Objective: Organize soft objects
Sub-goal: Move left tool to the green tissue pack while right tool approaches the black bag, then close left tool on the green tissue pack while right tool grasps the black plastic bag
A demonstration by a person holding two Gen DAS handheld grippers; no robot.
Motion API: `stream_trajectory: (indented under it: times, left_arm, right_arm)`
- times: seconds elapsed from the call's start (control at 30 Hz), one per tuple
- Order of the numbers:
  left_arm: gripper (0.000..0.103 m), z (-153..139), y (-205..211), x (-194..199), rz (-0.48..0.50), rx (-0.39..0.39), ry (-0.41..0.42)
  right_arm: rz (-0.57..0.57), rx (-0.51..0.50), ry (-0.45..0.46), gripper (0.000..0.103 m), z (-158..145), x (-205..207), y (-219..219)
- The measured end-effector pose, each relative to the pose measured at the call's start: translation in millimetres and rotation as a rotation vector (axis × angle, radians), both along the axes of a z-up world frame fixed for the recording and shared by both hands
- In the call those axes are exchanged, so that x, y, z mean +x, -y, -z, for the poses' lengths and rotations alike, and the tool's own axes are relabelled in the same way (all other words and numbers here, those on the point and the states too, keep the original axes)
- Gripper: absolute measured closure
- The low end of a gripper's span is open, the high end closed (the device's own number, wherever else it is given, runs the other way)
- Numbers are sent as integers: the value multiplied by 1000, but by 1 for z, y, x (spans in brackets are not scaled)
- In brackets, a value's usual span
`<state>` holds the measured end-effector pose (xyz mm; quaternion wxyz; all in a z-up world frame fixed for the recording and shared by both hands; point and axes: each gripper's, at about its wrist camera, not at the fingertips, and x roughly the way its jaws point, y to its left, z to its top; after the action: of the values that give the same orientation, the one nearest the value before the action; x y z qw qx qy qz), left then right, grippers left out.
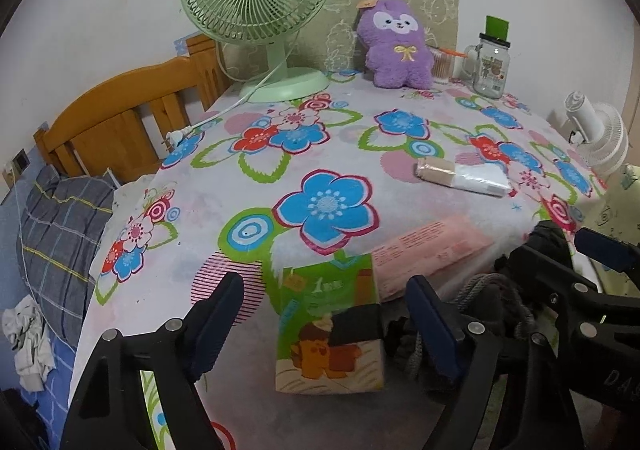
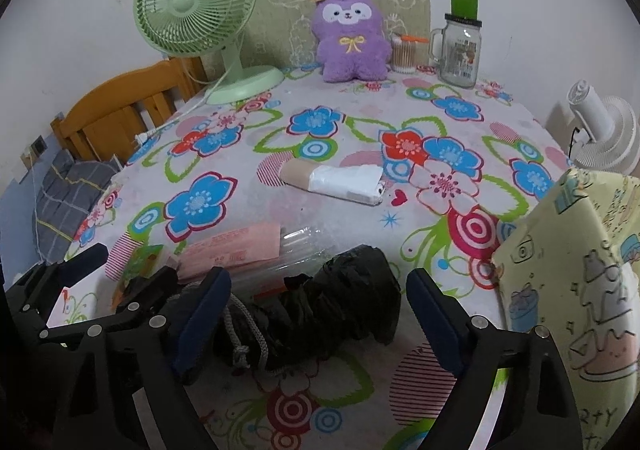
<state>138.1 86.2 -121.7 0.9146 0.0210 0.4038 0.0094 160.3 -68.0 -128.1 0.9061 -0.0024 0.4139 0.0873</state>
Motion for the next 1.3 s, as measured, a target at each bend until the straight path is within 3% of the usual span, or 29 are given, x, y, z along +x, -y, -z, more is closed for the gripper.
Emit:
stream_trajectory:
  times: [0.2,0.33,0.43,0.53,0.6,0.77,0.87,1.0,1.3]
  left_arm:
    - [19,7,-5,2,-11,-11,-14]
    - [33,7,-5,2,-5,-11,-15]
    - [36,6,-5,0,14,-25,-23]
    - [36,7,-6,-1,5,-45,-28]
    - [34,9,-7,0,-2,-63,-33]
    - [32,9,-9,2,-17,-71,-43]
    - [32,6,-8,1,-16,-45,-42]
    - [31,-1,-9,-3,-28,-2,-21]
    - [33,11,-12,4,-8,-40,-76]
  right_arm:
    - [9,2,-15,13,6,6,-1]
    - [28,2,-25,15,9,8,4]
    - [31,-44,-66,28,18,10,2]
    - [14,-26,-87,29,25,9,0]
    - [2,-38,-79,35,25,8,-3]
    - [-25,-51,-58,61,23,4,-9]
    - [-25,-26,-63,68,20,6,-8]
    - [-11,-28,-23,71,8,3,-8]
    - [-20,-34,24,73,-5,-1,-15]
